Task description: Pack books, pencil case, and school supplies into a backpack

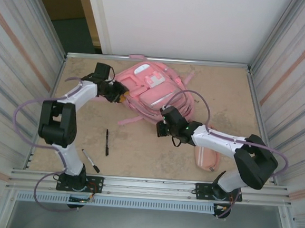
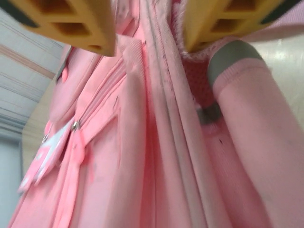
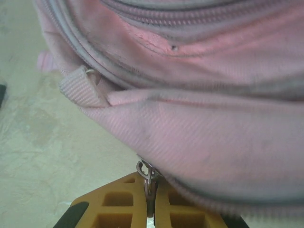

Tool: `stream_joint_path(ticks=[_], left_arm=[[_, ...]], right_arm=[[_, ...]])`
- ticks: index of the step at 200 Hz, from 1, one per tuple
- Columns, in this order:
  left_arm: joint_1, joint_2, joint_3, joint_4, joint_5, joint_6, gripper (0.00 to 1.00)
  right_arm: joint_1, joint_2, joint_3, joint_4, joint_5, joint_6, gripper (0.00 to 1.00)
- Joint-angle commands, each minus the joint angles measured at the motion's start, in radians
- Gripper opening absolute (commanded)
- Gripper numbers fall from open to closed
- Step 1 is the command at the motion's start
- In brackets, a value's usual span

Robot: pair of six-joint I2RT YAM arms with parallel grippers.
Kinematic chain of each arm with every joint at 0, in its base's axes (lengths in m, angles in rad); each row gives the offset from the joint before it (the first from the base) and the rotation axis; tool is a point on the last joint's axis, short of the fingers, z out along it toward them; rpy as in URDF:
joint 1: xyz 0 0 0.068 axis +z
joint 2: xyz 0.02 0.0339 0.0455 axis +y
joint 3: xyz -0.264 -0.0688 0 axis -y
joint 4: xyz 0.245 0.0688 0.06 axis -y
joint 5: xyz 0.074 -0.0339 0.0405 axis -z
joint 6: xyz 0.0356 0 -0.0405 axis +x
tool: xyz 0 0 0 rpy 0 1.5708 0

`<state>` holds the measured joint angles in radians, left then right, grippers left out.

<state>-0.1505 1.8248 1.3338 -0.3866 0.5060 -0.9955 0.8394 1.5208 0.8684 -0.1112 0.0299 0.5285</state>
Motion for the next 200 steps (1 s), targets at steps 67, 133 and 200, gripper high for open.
stream_joint_path(ticks=[67, 133, 200], left_arm=[[-0.057, -0.329, -0.347, -0.026, -0.035, -0.055, 0.73], [-0.265, -0.222, -0.329, 0.165, -0.161, -0.207, 0.68], [-0.182, -0.162, -0.308, 0.173, -0.172, -0.094, 0.00]], right_arm=[[0.010, 0.217, 0.250, 0.056, -0.199, -0.055, 0.00], [0.063, 0.268, 0.284, 0.104, -0.262, -0.001, 0.00], [0.040, 0.114, 0.140, -0.007, -0.149, -0.014, 0.00]])
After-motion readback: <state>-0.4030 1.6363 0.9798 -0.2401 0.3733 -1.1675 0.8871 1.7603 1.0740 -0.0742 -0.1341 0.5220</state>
